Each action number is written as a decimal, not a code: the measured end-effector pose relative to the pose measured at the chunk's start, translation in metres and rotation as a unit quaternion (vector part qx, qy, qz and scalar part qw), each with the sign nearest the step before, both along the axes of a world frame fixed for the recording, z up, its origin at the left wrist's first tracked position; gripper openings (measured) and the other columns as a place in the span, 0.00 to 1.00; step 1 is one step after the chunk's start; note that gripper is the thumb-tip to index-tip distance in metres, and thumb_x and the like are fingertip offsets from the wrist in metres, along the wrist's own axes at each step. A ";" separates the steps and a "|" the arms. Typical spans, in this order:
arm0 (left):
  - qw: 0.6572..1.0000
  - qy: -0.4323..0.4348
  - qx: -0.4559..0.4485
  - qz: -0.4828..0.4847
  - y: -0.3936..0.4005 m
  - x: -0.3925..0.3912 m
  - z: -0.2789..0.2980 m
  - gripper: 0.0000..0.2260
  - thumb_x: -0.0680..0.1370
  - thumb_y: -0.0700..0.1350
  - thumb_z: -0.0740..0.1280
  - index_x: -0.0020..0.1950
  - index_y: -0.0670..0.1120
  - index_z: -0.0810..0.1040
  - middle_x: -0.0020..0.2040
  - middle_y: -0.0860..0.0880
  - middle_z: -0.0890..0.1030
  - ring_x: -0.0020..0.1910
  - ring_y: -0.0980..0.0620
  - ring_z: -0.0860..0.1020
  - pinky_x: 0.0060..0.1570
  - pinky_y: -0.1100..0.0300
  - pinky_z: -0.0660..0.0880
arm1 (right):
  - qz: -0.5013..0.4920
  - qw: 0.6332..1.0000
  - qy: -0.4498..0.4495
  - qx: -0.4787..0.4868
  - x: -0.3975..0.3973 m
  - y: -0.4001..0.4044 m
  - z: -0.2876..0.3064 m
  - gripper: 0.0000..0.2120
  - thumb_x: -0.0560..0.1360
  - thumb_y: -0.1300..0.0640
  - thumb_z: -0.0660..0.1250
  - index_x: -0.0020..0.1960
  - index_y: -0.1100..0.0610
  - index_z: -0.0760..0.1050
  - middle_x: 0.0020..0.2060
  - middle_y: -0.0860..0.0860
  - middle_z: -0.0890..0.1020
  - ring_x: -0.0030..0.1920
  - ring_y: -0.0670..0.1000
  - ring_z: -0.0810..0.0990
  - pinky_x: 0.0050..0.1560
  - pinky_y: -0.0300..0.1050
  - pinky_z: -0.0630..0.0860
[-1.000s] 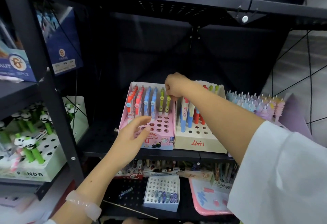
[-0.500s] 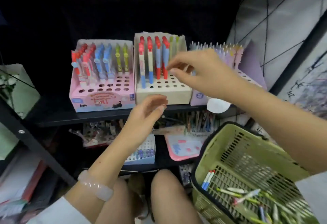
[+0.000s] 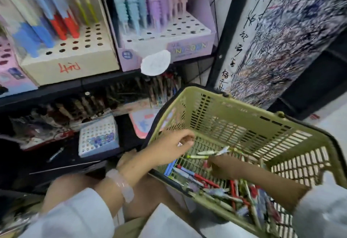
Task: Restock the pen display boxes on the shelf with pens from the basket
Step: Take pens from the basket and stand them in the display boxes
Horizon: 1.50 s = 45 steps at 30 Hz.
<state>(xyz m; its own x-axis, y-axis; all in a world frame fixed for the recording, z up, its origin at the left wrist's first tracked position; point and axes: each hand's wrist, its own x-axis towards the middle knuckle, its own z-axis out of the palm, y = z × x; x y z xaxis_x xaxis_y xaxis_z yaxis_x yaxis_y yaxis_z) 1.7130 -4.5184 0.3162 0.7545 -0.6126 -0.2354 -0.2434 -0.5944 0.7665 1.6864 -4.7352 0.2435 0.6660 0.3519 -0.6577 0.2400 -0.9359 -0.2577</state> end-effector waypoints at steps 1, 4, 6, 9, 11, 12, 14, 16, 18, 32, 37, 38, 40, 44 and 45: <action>1.000 0.008 0.008 0.003 -0.002 0.000 -0.006 0.14 0.81 0.48 0.58 0.66 0.48 0.71 0.56 0.54 0.75 0.55 0.59 0.73 0.50 0.71 0.69 | 0.000 1.000 0.008 0.016 -0.006 0.001 -0.014 0.14 0.78 0.57 0.59 0.61 0.63 0.72 0.54 0.62 0.78 0.46 0.55 0.74 0.44 0.44 0.66; 0.999 0.011 0.032 0.010 -0.005 0.003 -0.017 0.13 0.81 0.49 0.58 0.64 0.51 0.73 0.50 0.60 0.74 0.51 0.62 0.74 0.44 0.75 0.68 | 0.025 0.999 -0.001 0.045 -0.020 0.015 -0.050 0.22 0.76 0.47 0.60 0.60 0.64 0.71 0.55 0.62 0.75 0.54 0.58 0.73 0.51 0.47 0.66; 0.999 0.009 0.038 0.016 -0.006 0.005 -0.021 0.12 0.81 0.49 0.58 0.63 0.52 0.73 0.47 0.64 0.72 0.46 0.67 0.72 0.40 0.77 0.68 | -0.002 0.999 -0.027 0.034 -0.022 0.026 -0.069 0.25 0.75 0.43 0.62 0.63 0.61 0.68 0.56 0.60 0.73 0.55 0.60 0.72 0.52 0.50 0.69; 0.999 0.021 0.029 0.035 -0.006 0.004 -0.025 0.11 0.81 0.49 0.58 0.62 0.52 0.73 0.47 0.64 0.72 0.46 0.69 0.71 0.40 0.79 0.67 | -0.037 0.998 -0.052 0.022 -0.020 0.038 -0.084 0.22 0.75 0.42 0.61 0.60 0.58 0.68 0.55 0.59 0.69 0.54 0.60 0.70 0.50 0.51 0.70; 0.998 0.033 0.027 0.040 -0.006 0.003 -0.026 0.11 0.81 0.49 0.58 0.63 0.52 0.73 0.48 0.63 0.72 0.47 0.68 0.71 0.41 0.79 0.67 | -0.032 0.996 -0.079 0.040 -0.023 0.038 -0.088 0.21 0.76 0.45 0.61 0.62 0.59 0.68 0.55 0.58 0.69 0.56 0.58 0.69 0.50 0.50 0.68; 0.998 0.037 0.025 0.042 -0.006 0.003 -0.025 0.11 0.81 0.49 0.58 0.63 0.53 0.73 0.48 0.63 0.73 0.47 0.68 0.72 0.41 0.78 0.68 | -0.022 0.994 -0.093 0.054 -0.026 0.037 -0.089 0.22 0.76 0.47 0.60 0.63 0.60 0.67 0.56 0.58 0.69 0.57 0.57 0.69 0.51 0.48 0.67; 0.998 0.044 0.015 0.048 -0.006 0.004 -0.025 0.11 0.81 0.49 0.58 0.62 0.53 0.73 0.49 0.63 0.73 0.47 0.68 0.72 0.42 0.78 0.68 | -0.016 0.992 -0.088 0.093 -0.033 0.033 -0.090 0.20 0.76 0.51 0.60 0.63 0.62 0.67 0.55 0.58 0.71 0.57 0.56 0.70 0.54 0.47 0.66; 0.997 0.051 0.000 0.057 -0.006 0.003 -0.025 0.11 0.81 0.48 0.59 0.62 0.53 0.74 0.49 0.64 0.73 0.48 0.69 0.71 0.42 0.78 0.68 | -0.030 0.992 -0.035 0.115 -0.036 0.033 -0.089 0.19 0.75 0.52 0.62 0.61 0.62 0.68 0.52 0.58 0.73 0.55 0.57 0.72 0.55 0.48 0.71; 0.997 0.055 -0.005 0.057 -0.006 0.002 -0.025 0.10 0.80 0.48 0.60 0.61 0.54 0.74 0.49 0.65 0.73 0.48 0.69 0.71 0.44 0.76 0.68 | -0.008 0.995 -0.046 0.091 -0.036 0.032 -0.089 0.23 0.74 0.49 0.62 0.64 0.62 0.67 0.56 0.57 0.71 0.59 0.55 0.70 0.59 0.49 0.70; 0.995 0.071 -0.018 0.069 -0.004 -0.001 -0.024 0.10 0.80 0.47 0.60 0.60 0.53 0.74 0.50 0.60 0.74 0.51 0.63 0.73 0.51 0.67 0.70 | -0.023 0.996 0.010 0.080 -0.032 0.029 -0.088 0.25 0.74 0.42 0.63 0.59 0.62 0.70 0.51 0.57 0.73 0.51 0.54 0.72 0.49 0.45 0.70; 0.995 0.076 -0.024 0.064 -0.005 0.000 -0.027 0.07 0.80 0.47 0.60 0.56 0.57 0.74 0.51 0.59 0.76 0.52 0.60 0.75 0.53 0.65 0.72 | -0.056 0.988 0.068 0.127 -0.030 0.026 -0.085 0.26 0.75 0.36 0.58 0.54 0.60 0.68 0.43 0.54 0.73 0.43 0.52 0.72 0.44 0.46 0.70; 0.994 0.080 -0.029 0.066 -0.004 0.000 -0.027 0.07 0.80 0.47 0.60 0.55 0.58 0.73 0.51 0.58 0.76 0.52 0.59 0.75 0.54 0.64 0.72 | -0.050 0.992 0.034 0.115 -0.037 0.027 -0.090 0.26 0.75 0.36 0.57 0.56 0.59 0.68 0.46 0.55 0.73 0.47 0.53 0.73 0.49 0.47 0.72; 0.993 0.087 -0.036 0.072 -0.004 0.001 -0.027 0.07 0.80 0.47 0.60 0.54 0.59 0.73 0.51 0.58 0.76 0.53 0.58 0.76 0.55 0.61 0.72 | -0.053 0.993 -0.012 0.100 -0.049 0.029 -0.098 0.26 0.75 0.36 0.56 0.59 0.58 0.67 0.51 0.56 0.73 0.51 0.54 0.72 0.54 0.46 0.71; 0.993 0.087 -0.035 0.067 -0.005 0.001 -0.027 0.07 0.80 0.46 0.60 0.55 0.57 0.74 0.51 0.57 0.77 0.54 0.57 0.76 0.58 0.58 0.73 | -0.069 0.988 0.044 0.131 -0.043 0.028 -0.093 0.19 0.76 0.38 0.58 0.43 0.54 0.68 0.36 0.51 0.72 0.37 0.50 0.70 0.37 0.43 0.67; 0.993 0.089 -0.036 0.067 -0.005 0.001 -0.027 0.07 0.80 0.46 0.60 0.55 0.57 0.74 0.52 0.56 0.77 0.54 0.56 0.76 0.59 0.57 0.73 | -0.069 0.986 0.068 0.138 -0.041 0.028 -0.091 0.18 0.76 0.39 0.58 0.39 0.53 0.66 0.32 0.50 0.69 0.33 0.48 0.69 0.33 0.42 0.65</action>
<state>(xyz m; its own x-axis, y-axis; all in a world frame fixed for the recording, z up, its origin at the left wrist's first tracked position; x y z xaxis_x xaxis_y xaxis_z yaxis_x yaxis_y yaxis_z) 1.7136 -4.5230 0.2896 0.7807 -0.5298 -0.3314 -0.0237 -0.5550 0.8315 1.6458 -4.7072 0.1526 0.6322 0.4419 -0.6364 0.0606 -0.8470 -0.5281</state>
